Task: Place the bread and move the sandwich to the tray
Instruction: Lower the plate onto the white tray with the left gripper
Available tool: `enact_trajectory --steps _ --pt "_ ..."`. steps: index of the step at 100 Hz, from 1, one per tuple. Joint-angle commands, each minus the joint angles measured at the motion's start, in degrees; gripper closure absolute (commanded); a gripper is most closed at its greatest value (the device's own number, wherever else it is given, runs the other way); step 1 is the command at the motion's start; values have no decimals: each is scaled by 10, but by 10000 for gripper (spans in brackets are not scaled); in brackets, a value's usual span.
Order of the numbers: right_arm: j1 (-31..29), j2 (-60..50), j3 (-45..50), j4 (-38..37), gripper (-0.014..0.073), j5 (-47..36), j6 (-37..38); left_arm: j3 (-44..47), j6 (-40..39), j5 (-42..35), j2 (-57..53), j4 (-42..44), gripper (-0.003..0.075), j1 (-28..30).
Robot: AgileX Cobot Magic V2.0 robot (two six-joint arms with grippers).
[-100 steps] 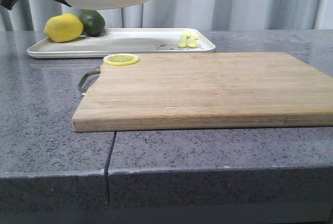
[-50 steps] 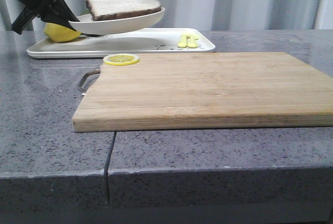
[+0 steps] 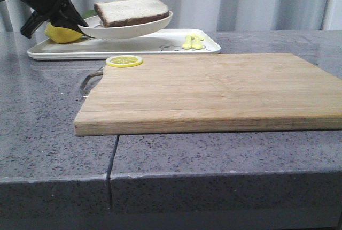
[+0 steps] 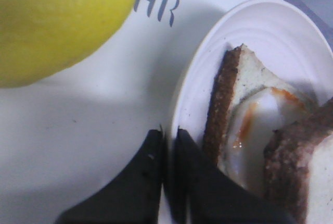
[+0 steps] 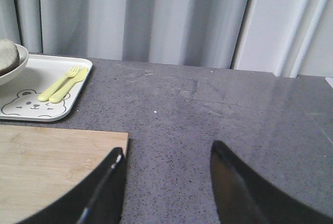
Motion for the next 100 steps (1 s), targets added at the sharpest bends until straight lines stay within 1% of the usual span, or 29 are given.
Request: enact_trajectory --steps 1,18,60,76,100 --pt "-3 1 -16 -3 210 -41 -1 -22 -18 -24 -41 -40 740 -5" --pt "-3 1 -16 -3 210 -41 -1 -22 -35 -22 -41 -10 740 -5" --pt "-3 1 -16 -3 210 -41 -1 -22 -36 -22 -41 -6 740 -6" --pt "-3 1 -16 -3 210 -41 -1 -22 -54 -25 -40 25 740 -14" --pt "-3 1 -16 -3 210 -41 -1 -22 -62 -30 -40 32 740 -16"
